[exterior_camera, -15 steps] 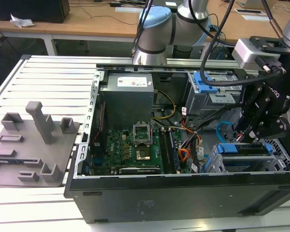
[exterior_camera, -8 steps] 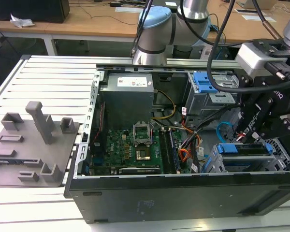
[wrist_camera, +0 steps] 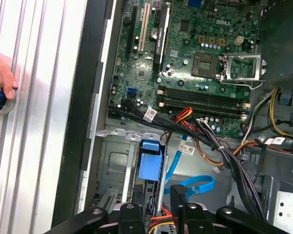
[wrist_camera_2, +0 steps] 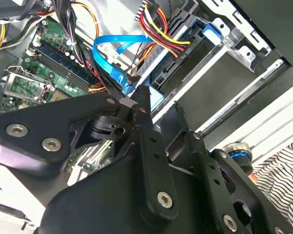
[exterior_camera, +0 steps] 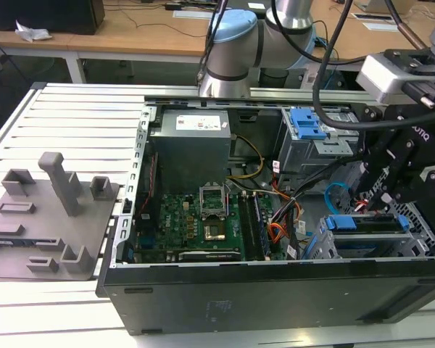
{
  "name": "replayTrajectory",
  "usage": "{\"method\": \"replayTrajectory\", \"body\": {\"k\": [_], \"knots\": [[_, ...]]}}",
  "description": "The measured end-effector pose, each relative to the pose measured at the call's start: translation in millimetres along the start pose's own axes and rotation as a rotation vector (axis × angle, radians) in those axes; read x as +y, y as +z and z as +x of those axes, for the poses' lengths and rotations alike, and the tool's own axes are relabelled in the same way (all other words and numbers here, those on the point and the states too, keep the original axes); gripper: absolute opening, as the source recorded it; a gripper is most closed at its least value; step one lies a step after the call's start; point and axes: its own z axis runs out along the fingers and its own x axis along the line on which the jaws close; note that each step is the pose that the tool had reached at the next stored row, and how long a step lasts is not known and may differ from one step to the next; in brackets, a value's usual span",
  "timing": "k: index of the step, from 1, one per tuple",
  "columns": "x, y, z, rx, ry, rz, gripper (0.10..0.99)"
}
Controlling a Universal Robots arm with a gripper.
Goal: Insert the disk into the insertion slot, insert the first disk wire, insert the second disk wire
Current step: 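Insert the second disk wire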
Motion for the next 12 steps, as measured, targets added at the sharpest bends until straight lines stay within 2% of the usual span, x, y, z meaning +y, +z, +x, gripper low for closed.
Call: {"method": "replayTrajectory", "body": {"k": [5, 9, 11, 12], "knots": [[-2.4, -0.4, -17.4, 0.0024, 0.000, 0.000, 0.361], [-3.0, -0.5, -21.8, 0.0043, -0.003, -0.001, 0.361], [-3.1, -0.5, -22.0, 0.0058, -0.031, 0.000, 0.361], [-3.1, -0.5, -22.0, 0.0079, -0.073, 0.001, 0.361]]}}
